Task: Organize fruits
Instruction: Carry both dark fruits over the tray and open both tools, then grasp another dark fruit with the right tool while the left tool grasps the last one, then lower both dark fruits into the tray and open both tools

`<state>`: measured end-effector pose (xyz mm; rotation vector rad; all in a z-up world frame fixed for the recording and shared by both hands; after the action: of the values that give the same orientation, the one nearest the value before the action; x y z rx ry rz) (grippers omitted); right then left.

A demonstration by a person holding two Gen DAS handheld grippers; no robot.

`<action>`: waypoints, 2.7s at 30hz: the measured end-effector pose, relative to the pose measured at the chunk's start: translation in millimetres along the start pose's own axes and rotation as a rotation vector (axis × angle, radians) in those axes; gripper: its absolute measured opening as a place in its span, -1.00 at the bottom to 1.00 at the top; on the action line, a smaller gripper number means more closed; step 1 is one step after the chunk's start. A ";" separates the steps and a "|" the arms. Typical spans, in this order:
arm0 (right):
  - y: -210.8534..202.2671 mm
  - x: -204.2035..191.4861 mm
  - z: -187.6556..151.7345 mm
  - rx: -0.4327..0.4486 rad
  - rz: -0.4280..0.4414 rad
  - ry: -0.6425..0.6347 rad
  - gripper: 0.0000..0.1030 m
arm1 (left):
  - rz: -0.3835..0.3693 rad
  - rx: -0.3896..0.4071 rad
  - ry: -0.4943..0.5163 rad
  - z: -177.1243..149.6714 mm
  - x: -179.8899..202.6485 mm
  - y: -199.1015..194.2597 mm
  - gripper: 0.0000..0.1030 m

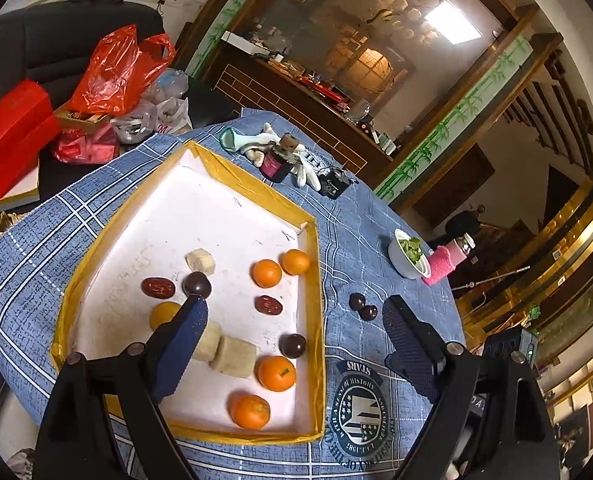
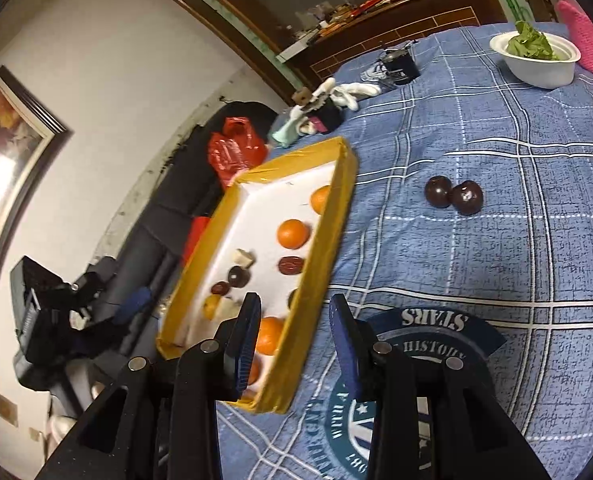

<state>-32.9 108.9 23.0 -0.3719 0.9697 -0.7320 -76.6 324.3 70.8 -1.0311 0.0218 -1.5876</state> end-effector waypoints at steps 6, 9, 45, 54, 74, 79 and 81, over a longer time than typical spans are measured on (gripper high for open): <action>-15.1 8.9 -7.3 0.038 0.020 0.040 -0.19 | 0.011 -0.049 0.065 -13.8 20.9 9.2 0.72; -17.8 24.7 -13.6 0.039 0.008 0.081 -0.17 | 0.031 -0.077 0.091 -22.5 30.4 17.3 0.74; -18.6 128.1 65.0 0.086 -0.344 -0.077 -0.45 | 0.097 -0.364 0.382 -65.0 123.2 181.1 0.84; -34.7 146.6 70.2 0.108 -0.287 0.016 -0.45 | 0.207 -0.372 0.510 -66.1 130.2 254.3 0.55; -25.5 129.5 66.9 0.117 -0.264 -0.037 -0.44 | 0.159 -0.186 0.283 -13.9 75.6 142.1 -0.58; -15.7 100.6 57.4 0.096 -0.218 -0.078 -0.44 | 0.290 -0.090 0.188 9.5 5.7 73.4 -0.58; -6.4 77.6 51.2 0.069 -0.155 -0.084 -0.44 | 0.332 -0.076 0.147 14.2 -20.3 60.1 -0.58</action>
<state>35.6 47.9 6.6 -0.4174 0.8410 -0.8814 -22.1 328.7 35.7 -0.9130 0.3393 -1.3629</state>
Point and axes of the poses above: each gripper's, at about its wrist camera, not at the fingertips, and y roughly the way its jaws point, x to its right, z to its top, the point moved 8 cm from there along y, roughly the way its jaws point, and after that the axes turned 2 degrees about -z, right-handed, at the moved point
